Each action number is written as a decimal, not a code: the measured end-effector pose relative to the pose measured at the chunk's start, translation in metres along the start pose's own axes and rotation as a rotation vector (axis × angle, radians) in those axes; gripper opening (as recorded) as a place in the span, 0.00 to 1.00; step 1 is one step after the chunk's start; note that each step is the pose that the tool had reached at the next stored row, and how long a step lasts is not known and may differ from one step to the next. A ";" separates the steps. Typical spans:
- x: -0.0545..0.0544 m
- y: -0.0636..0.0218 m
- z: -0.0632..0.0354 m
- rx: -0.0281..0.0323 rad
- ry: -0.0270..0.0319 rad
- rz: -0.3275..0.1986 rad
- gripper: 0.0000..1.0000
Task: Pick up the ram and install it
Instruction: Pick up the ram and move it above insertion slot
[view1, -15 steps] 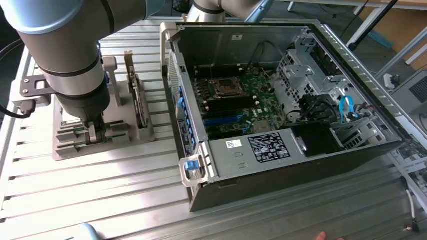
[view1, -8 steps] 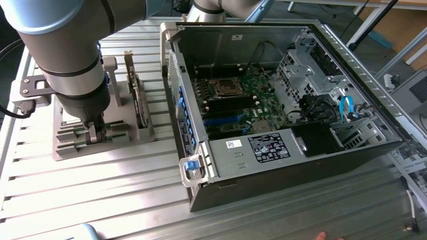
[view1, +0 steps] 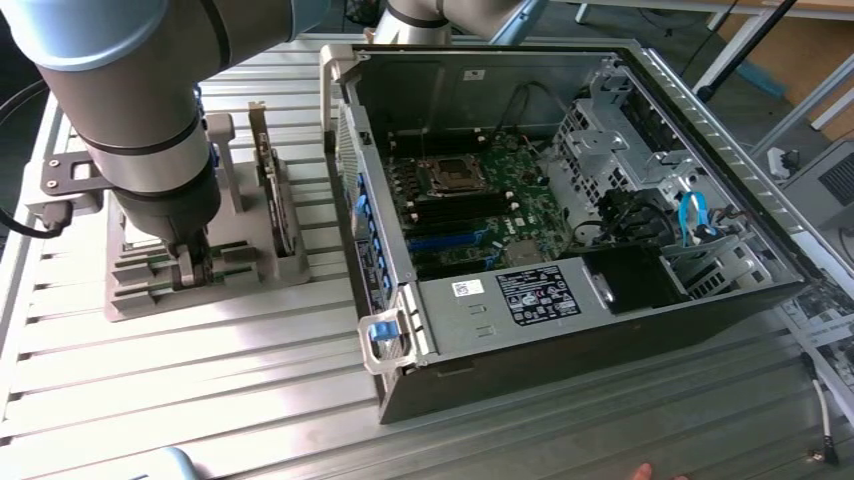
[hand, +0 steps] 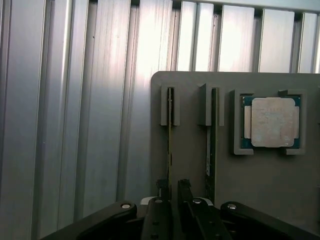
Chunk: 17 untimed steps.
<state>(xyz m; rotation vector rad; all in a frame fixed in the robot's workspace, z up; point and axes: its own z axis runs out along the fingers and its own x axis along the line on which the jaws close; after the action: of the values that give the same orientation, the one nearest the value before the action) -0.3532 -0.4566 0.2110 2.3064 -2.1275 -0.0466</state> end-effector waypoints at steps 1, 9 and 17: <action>0.000 0.0000 0.0001 0.0001 -0.0001 0.000 0.21; 0.001 0.0001 0.0001 0.0002 -0.0001 -0.001 0.21; 0.001 0.0001 0.0001 0.0002 -0.0001 -0.001 0.21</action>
<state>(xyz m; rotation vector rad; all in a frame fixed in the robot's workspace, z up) -0.3532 -0.4578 0.2109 2.3075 -2.1267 -0.0465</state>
